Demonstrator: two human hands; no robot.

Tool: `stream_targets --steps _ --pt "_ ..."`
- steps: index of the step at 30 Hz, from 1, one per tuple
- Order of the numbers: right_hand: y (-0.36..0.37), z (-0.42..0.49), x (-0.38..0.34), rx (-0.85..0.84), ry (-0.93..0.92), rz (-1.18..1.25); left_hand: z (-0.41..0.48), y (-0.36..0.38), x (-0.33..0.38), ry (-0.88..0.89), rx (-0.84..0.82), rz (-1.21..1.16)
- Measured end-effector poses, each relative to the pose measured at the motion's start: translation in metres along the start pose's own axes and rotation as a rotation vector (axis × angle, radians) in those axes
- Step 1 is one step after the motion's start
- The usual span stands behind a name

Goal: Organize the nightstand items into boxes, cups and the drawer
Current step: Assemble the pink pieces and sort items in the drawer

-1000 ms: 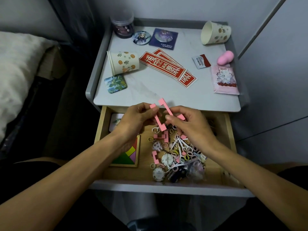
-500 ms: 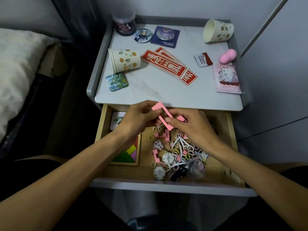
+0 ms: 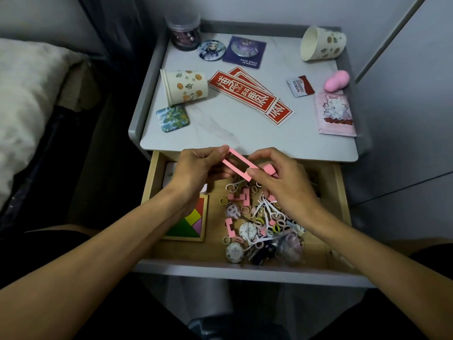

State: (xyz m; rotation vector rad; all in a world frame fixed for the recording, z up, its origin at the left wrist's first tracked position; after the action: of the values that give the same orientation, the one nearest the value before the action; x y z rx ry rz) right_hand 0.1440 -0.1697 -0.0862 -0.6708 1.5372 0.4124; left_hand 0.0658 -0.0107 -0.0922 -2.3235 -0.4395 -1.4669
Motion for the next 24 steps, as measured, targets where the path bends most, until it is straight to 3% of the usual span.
stream_targets --steps 12,24 --pt "0.000 0.001 0.009 0.061 0.050 0.033 0.000 0.004 -0.005 -0.076 -0.084 -0.097" --pt "-0.003 0.004 0.008 -0.022 0.098 0.080 0.003 -0.005 0.009 0.049 -0.099 0.147"
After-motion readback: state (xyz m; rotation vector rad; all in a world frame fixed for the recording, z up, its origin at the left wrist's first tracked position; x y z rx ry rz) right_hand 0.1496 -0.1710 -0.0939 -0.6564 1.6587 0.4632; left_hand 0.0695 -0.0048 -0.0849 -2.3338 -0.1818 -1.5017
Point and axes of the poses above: each hand's wrist, its own z-axis towards the middle knuckle, its own y-axis out of the palm, x = y × z, the point moved 4 cm from there along z, towards the middle knuckle, and after that the axes turned 15 degrees about z, right-handed, at the moved point
